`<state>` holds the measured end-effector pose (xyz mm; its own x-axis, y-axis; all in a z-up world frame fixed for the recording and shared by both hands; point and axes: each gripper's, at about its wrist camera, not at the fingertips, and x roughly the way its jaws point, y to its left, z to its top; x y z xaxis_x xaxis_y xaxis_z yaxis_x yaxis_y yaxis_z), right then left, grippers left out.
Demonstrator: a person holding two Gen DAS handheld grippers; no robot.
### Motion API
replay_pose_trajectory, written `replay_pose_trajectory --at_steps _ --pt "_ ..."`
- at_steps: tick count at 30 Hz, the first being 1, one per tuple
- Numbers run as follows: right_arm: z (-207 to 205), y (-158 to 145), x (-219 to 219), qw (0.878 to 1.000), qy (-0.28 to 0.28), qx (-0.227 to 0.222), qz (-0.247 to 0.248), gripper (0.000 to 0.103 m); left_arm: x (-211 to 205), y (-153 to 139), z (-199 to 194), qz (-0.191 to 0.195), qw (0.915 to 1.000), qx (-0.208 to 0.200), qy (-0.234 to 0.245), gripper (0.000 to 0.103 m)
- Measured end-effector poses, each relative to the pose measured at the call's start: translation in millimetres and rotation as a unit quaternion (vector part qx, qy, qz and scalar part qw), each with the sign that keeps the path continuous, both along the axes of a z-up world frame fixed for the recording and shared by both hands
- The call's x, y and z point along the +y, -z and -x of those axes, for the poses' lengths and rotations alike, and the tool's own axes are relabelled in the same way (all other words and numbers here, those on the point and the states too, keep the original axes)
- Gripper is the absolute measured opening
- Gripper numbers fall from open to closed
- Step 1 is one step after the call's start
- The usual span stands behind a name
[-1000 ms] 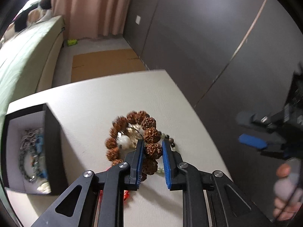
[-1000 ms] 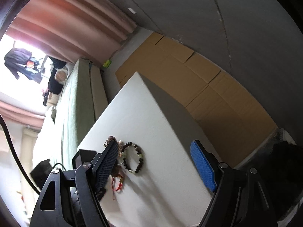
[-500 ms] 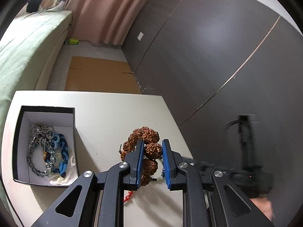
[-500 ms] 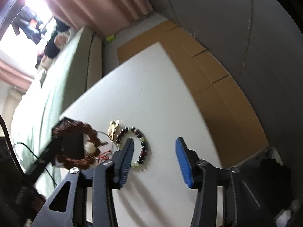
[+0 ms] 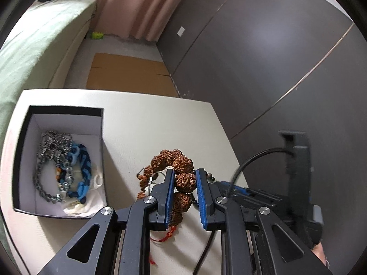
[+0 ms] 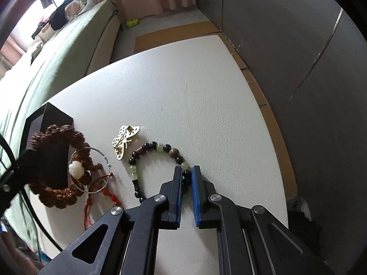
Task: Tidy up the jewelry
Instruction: 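Lift the wooden-bead bracelet with the left tool while the right grasps the black-and-green bracelet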
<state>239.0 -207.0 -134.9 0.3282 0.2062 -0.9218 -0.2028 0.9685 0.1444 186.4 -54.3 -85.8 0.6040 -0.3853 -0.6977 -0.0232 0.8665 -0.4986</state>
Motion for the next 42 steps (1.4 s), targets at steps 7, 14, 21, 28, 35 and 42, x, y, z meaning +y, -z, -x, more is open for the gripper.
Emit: replay_pose_trajectory --at_steps 7,14,21,28,35,42 --pt "3 -22 -33 0.998 0.024 -0.014 -0.061 0.009 -18 21 -13 0.012 0.9995 0.029 0.008 0.02" --pt "0 -32 -63 0.994 0.059 -0.023 -0.09 0.009 -26 21 -11 -0.01 0.9993 0.036 0.007 0.02" --pt "2 -40 -69 0.992 0.06 -0.029 -0.107 0.009 13 -43 26 0.028 0.9974 -0.062 -0.026 0.02" --pt "8 -45 -63 0.989 0.05 -0.033 -0.132 0.009 27 -62 40 0.038 0.9946 -0.094 -0.021 0.02" --pt "9 -51 -41 0.985 0.03 -0.036 -0.167 0.009 54 -73 47 0.029 0.9934 -0.1 -0.046 0.02" --pt "13 -55 -11 0.98 0.009 -0.039 -0.193 0.009 86 -72 54 0.025 0.9908 -0.102 -0.085 0.02"
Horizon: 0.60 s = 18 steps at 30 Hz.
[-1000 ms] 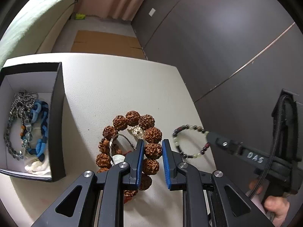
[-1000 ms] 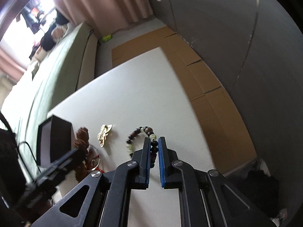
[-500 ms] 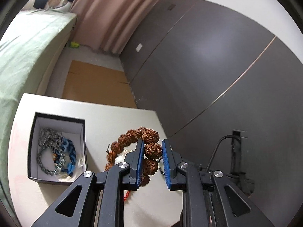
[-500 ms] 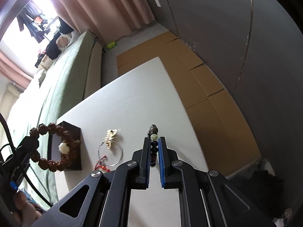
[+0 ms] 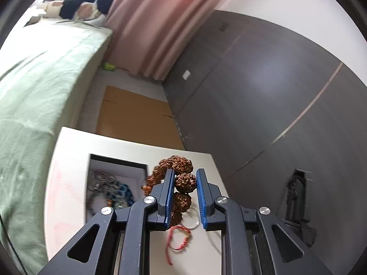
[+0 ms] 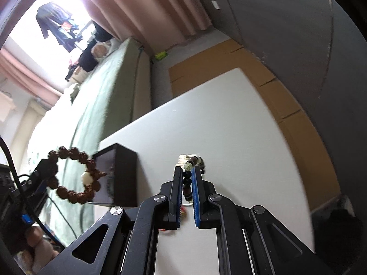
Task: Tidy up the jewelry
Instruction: 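Lift the wooden-bead bracelet with the left tool while the right grasps the black-and-green bracelet, then drop the wooden-bead bracelet into the box with left tool while right drops its bracelet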
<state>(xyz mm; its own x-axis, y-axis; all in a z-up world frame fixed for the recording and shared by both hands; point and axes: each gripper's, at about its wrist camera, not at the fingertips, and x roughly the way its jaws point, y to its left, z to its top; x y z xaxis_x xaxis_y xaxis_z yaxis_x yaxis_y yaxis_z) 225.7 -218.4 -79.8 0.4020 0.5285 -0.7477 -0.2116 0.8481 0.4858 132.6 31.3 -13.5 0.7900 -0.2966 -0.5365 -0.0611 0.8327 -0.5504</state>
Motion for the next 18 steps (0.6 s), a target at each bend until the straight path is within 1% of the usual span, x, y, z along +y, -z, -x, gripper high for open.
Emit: replay_pose_trajectory --at_steps 2,4,5,6,7,8,9,10,11,14,18 --pt "2 -3 7 1.0 -0.006 -0.006 -0.007 0.009 6 3 -1 0.004 1.0 0.002 -0.007 0.02" --pt "3 -4 14 1.0 -0.012 -0.01 -0.014 0.009 15 11 -1 0.008 0.9997 0.015 -0.018 0.02" --pt "4 -4 18 1.0 -0.014 -0.01 -0.017 0.009 18 14 -2 0.001 0.9993 0.026 -0.028 0.024" --pt "4 -4 22 1.0 -0.016 -0.01 -0.02 0.009 23 20 -4 -0.023 0.9971 0.053 -0.049 0.028" --pt "4 -3 26 1.0 -0.018 -0.01 -0.021 0.009 26 24 -5 -0.036 0.9945 0.074 -0.066 0.04" --pt "4 -3 27 1.0 -0.019 -0.011 -0.022 0.009 30 27 -5 -0.038 0.9924 0.088 -0.078 0.05" --pt "5 -2 31 0.999 -0.022 -0.01 -0.025 0.009 35 29 -4 -0.03 0.9916 0.092 -0.086 0.053" --pt "6 -2 35 0.999 -0.025 -0.01 -0.03 0.009 39 29 -2 -0.021 0.9919 0.087 -0.091 0.057" --pt "7 -3 38 0.999 -0.028 -0.011 -0.034 0.009 42 26 0 -0.019 0.9919 0.083 -0.094 0.062" --pt "10 -7 45 0.998 -0.037 -0.022 -0.047 0.009 50 21 8 -0.03 0.9912 0.074 -0.105 0.072" --pt "16 -14 57 0.995 -0.046 -0.037 -0.076 0.009 60 18 16 -0.018 0.9906 0.069 -0.117 0.073"
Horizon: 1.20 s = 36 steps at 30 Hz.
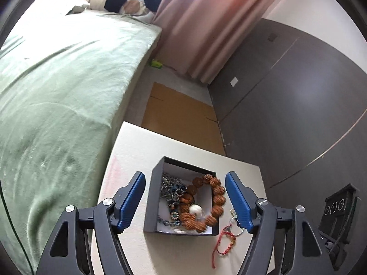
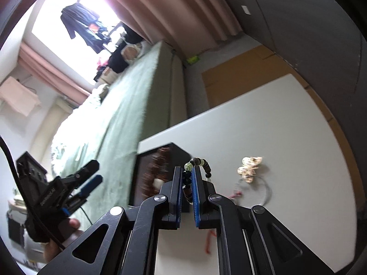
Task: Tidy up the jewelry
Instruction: 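Drop the wooden-bead bracelet into the box with left tool while right drops its bracelet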
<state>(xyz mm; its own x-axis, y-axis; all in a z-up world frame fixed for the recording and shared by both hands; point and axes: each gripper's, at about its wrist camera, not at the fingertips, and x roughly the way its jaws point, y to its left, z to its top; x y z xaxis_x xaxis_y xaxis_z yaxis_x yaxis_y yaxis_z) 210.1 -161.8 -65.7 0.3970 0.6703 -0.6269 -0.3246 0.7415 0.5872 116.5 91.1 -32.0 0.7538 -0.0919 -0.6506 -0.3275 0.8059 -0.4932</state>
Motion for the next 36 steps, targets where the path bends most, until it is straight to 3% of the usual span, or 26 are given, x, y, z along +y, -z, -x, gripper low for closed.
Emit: replay_pose_trajectory --at_steps 10,13,14,16,18,23,26,36 --pt "11 -21 47 0.996 -0.053 -0.037 -0.065 0.009 21 -6 10 0.013 0.9996 -0.01 -0.024 0.073" --pt "14 -24 62 0.995 -0.063 -0.052 -0.064 0.011 25 -8 14 0.017 0.9993 -0.014 -0.03 0.073" --pt "13 -23 67 0.995 -0.066 -0.053 -0.051 0.016 25 -9 14 0.017 0.9993 -0.014 -0.03 0.073" --pt "11 -18 72 0.997 -0.067 -0.04 -0.027 0.053 24 -8 13 0.015 0.9994 -0.012 -0.028 0.073" --pt "11 -15 63 0.998 -0.043 -0.041 -0.016 0.059 21 -8 11 0.014 0.9996 -0.009 -0.024 0.073" --pt "6 -12 33 1.0 -0.009 -0.024 0.002 0.06 4 -7 5 0.003 1.0 -0.003 -0.003 0.073" --pt "5 -11 8 1.0 0.015 -0.017 0.011 0.066 -12 -6 0 -0.003 0.9999 -0.001 0.013 0.073" --pt "2 -17 -56 0.998 0.07 -0.002 -0.002 0.074 -85 3 -18 -0.049 0.9937 0.015 0.1 0.073"
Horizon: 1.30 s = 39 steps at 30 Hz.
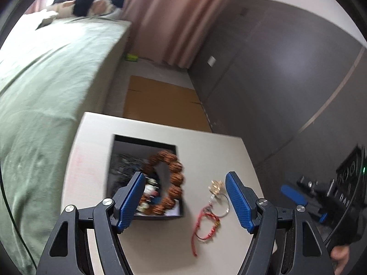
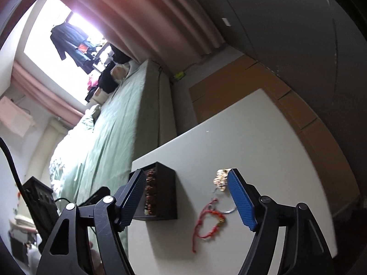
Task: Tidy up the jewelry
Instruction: 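Drop the wooden-bead bracelet into the box with left tool while right drops its bracelet, then grasp the red string bracelet with the left tool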
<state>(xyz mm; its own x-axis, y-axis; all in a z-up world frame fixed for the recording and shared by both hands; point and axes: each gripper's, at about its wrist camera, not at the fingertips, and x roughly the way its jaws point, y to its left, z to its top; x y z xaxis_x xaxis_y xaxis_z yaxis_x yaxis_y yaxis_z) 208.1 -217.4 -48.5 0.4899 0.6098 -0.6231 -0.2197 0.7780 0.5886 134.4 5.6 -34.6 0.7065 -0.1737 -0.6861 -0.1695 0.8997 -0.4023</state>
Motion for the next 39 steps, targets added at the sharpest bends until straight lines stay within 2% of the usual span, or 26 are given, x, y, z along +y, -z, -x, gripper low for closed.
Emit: replay_pose_trajectory --at_steps 9,14,20,27,31,35,39 --pt "0 7 -32 0.999 0.026 0.024 0.034 0.074 -46 18 -4 -0.04 0.9978 0.029 0.045 0.073" --pt "2 20 -57 0.996 0.045 0.057 0.052 0.074 -73 33 -4 -0.058 0.9948 0.048 0.069 0.064" --pt "6 34 -78 0.993 0.056 0.099 0.032 0.074 -100 59 -11 -0.06 0.9911 0.08 0.087 0.051" --pt "12 38 -84 0.992 0.056 0.108 0.034 0.074 -120 85 -14 -0.089 0.985 0.108 0.102 0.047" --pt "13 38 -89 0.991 0.063 0.109 0.044 0.074 -128 100 -15 -0.103 0.9812 0.122 0.109 0.039" --pt "14 39 -94 0.991 0.065 0.111 0.043 0.074 -136 106 -16 -0.132 0.9782 0.115 0.111 0.036" --pt "13 40 -94 0.991 0.063 0.112 0.047 0.074 -139 107 -18 -0.142 0.978 0.107 0.109 0.036"
